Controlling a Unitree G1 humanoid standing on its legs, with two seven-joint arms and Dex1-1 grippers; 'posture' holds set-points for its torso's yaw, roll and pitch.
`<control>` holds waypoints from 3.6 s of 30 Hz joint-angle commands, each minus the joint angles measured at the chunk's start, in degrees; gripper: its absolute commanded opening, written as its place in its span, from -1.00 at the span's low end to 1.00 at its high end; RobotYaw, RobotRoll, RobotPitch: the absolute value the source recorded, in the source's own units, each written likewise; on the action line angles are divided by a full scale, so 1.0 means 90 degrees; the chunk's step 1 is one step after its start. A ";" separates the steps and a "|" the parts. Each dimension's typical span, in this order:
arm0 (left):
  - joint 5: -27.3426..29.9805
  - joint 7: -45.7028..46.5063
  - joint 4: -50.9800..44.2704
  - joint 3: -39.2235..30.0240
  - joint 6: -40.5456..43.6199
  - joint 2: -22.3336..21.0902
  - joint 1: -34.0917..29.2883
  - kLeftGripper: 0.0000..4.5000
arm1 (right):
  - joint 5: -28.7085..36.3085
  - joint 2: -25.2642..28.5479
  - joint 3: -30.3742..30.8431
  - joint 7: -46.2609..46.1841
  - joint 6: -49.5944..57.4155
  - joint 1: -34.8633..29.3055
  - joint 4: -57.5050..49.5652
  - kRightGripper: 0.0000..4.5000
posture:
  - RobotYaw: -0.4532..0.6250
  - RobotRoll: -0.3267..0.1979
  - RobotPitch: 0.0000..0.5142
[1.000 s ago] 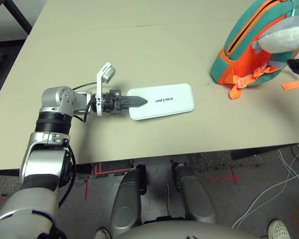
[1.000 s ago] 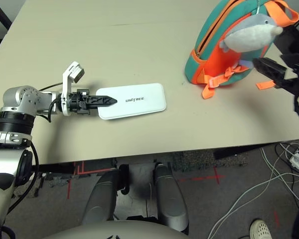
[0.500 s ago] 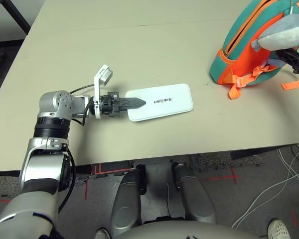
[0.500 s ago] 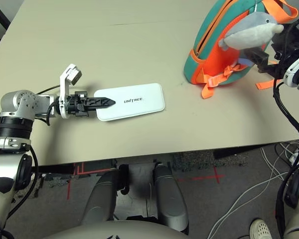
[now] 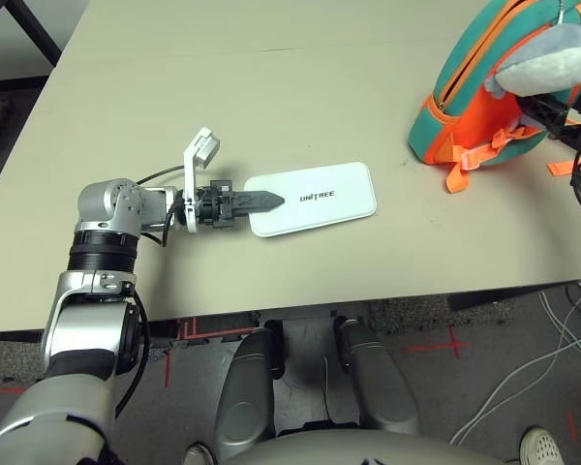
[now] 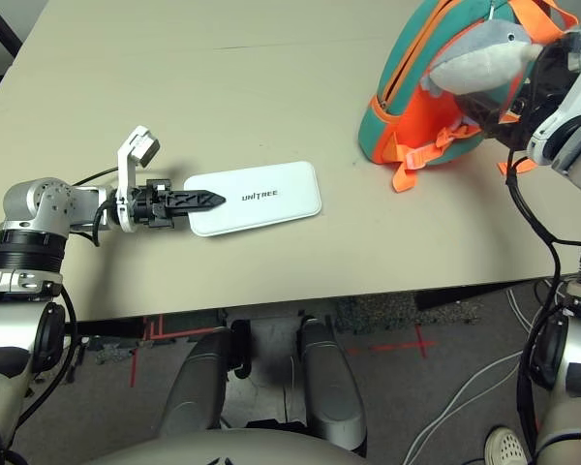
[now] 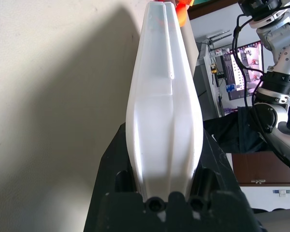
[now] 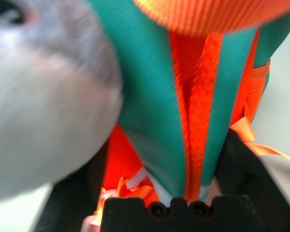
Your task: Put the pencil case into the backpack and zip it.
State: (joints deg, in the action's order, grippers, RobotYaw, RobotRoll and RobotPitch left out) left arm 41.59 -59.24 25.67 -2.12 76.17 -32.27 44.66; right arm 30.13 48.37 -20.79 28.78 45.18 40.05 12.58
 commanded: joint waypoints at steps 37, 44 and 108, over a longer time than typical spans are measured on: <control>-0.0905 -0.0155 0.1446 0.0647 -0.0999 0.0175 0.0706 -0.42 | 0.9058 0.3649 -0.3911 -0.1455 0.4344 -0.2950 -0.3127 -0.96 | -0.74 0.25 -0.01; -0.1439 -0.0925 0.2049 0.0782 -0.2033 -0.0546 0.2053 -0.42 | 0.8200 0.2910 -0.4309 -0.1409 0.4274 -0.4472 -0.3832 -0.96 | -0.67 0.25 0.03; -0.1265 -0.3696 0.1935 0.2076 -0.5396 -0.0566 0.4338 -0.42 | 0.4813 0.2454 -0.2700 0.0831 0.2985 -0.4169 -0.3540 -0.96 | -0.58 0.25 0.13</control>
State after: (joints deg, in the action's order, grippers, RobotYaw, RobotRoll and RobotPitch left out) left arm 29.28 -91.54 45.37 18.38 27.64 -36.68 84.01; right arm 74.68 70.86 -45.68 35.98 71.79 2.78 -19.70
